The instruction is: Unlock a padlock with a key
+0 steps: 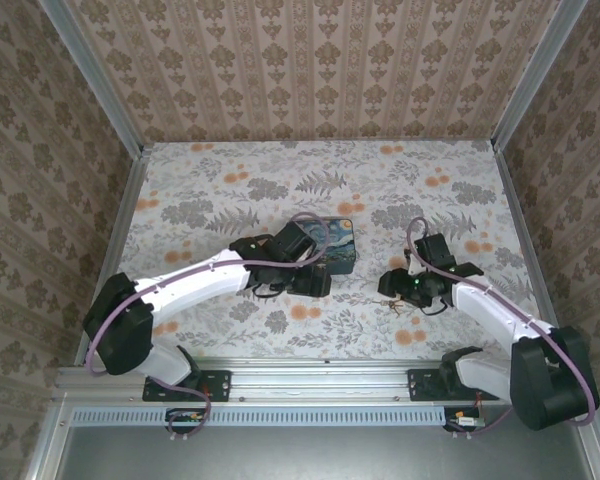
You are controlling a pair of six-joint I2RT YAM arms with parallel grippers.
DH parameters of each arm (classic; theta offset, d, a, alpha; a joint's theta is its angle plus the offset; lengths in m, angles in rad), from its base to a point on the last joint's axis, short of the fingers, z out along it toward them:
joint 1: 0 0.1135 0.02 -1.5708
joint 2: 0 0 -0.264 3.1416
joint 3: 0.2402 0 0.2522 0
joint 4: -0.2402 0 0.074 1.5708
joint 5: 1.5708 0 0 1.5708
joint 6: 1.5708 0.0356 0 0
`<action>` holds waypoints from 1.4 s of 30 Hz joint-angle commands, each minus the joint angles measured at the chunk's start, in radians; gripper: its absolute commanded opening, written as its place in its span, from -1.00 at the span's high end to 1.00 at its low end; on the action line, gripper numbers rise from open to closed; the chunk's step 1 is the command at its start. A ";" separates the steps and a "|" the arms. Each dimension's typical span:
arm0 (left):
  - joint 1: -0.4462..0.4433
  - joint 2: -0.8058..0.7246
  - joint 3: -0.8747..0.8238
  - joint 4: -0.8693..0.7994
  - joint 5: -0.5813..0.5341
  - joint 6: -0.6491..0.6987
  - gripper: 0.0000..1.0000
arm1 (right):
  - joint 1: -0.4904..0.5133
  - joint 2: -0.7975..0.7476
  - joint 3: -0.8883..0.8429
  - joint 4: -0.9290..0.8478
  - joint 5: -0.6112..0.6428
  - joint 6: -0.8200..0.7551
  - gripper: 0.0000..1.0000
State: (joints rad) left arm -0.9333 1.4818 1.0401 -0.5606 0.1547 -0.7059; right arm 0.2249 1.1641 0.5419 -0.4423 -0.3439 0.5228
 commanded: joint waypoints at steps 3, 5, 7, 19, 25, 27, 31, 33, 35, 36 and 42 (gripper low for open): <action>0.046 0.005 -0.026 0.051 0.052 -0.024 -0.70 | 0.039 0.083 0.039 0.037 0.031 -0.044 0.00; 0.055 0.003 -0.025 0.048 0.058 -0.017 -0.70 | 0.052 0.097 0.046 0.029 0.042 -0.046 0.02; 0.059 0.006 -0.025 0.048 0.061 -0.014 -0.70 | 0.073 0.094 0.043 0.031 0.049 -0.045 0.02; 0.059 -0.007 -0.052 0.060 0.060 -0.004 -0.68 | 0.122 0.065 0.009 -0.028 0.086 0.029 0.25; 0.071 -0.002 -0.051 0.070 0.066 0.013 -0.68 | 0.148 0.042 0.006 -0.042 0.047 0.080 0.24; 0.078 0.003 -0.045 0.066 0.069 0.025 -0.68 | 0.159 0.031 0.014 -0.061 0.050 0.091 0.21; 0.089 0.006 -0.037 0.069 0.075 0.039 -0.68 | 0.157 0.015 0.068 -0.167 0.172 0.049 0.18; 0.089 0.008 -0.039 0.071 0.078 0.041 -0.68 | 0.156 0.031 0.109 -0.194 0.222 0.013 0.18; 0.087 0.005 -0.048 0.076 0.080 0.042 -0.68 | 0.156 0.067 0.148 -0.207 0.247 -0.028 0.21; 0.084 0.001 -0.056 0.081 0.081 0.041 -0.68 | 0.156 0.084 0.158 -0.204 0.250 -0.042 0.21; 0.084 -0.032 -0.109 0.106 0.080 0.028 -0.67 | 0.157 0.156 0.140 -0.071 0.207 -0.107 0.13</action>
State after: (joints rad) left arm -0.8494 1.4807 0.9546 -0.4622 0.2245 -0.6880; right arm 0.3790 1.2984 0.6899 -0.5575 -0.1406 0.4694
